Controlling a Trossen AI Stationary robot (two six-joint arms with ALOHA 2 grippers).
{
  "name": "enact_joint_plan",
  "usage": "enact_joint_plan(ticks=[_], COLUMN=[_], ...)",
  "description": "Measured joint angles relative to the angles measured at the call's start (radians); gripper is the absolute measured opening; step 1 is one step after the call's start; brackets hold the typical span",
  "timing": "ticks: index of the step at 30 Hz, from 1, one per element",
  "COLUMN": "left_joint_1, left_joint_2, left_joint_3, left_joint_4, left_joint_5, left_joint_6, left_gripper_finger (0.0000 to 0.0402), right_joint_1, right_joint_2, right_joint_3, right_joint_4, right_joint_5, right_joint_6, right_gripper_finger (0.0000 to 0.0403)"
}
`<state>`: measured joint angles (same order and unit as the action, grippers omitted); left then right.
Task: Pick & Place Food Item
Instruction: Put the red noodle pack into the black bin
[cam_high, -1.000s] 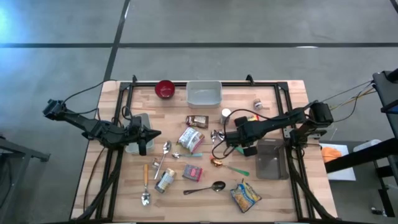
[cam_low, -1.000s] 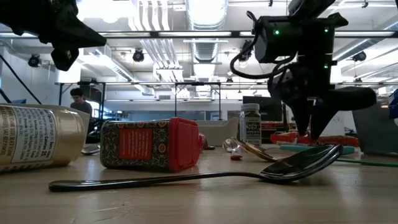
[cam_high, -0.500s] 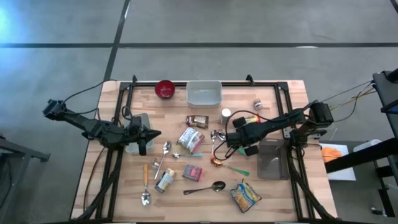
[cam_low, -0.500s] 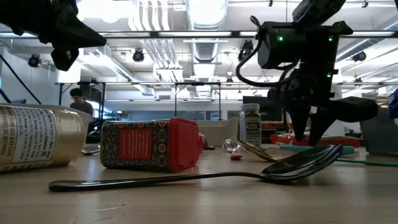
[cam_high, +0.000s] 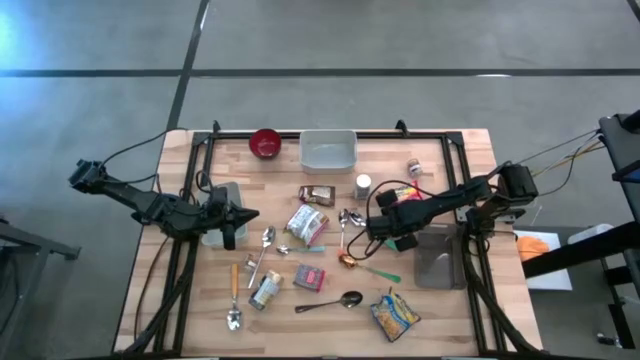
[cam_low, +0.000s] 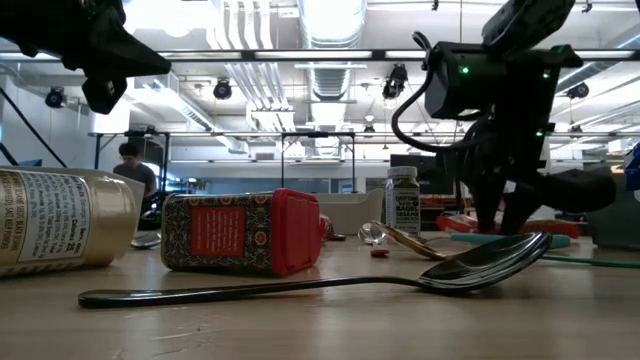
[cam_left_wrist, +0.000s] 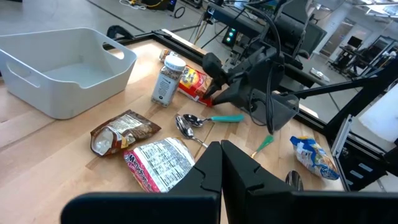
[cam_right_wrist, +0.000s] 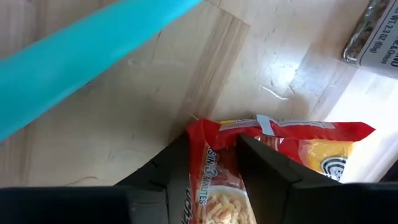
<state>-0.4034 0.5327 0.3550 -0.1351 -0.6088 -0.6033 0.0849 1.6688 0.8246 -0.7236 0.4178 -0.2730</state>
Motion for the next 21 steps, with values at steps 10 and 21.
enact_joint_plan(ticks=[10,21], left_joint_1=[0.0,0.0], left_joint_2=[0.0,0.0], left_joint_3=[0.0,0.0], left_joint_4=[0.0,0.0], left_joint_5=[0.0,0.0], left_joint_6=[0.0,0.0], left_gripper_finger=[0.0001,0.0001], right_joint_1=[-0.003,-0.003], right_joint_2=[0.005,-0.004], right_joint_3=[-0.002,0.049], right_joint_4=[-0.003,-0.058], right_joint_5=[0.008,-0.004], right_joint_6=[0.004,0.117], right_gripper_finger=[0.0013,0.0011])
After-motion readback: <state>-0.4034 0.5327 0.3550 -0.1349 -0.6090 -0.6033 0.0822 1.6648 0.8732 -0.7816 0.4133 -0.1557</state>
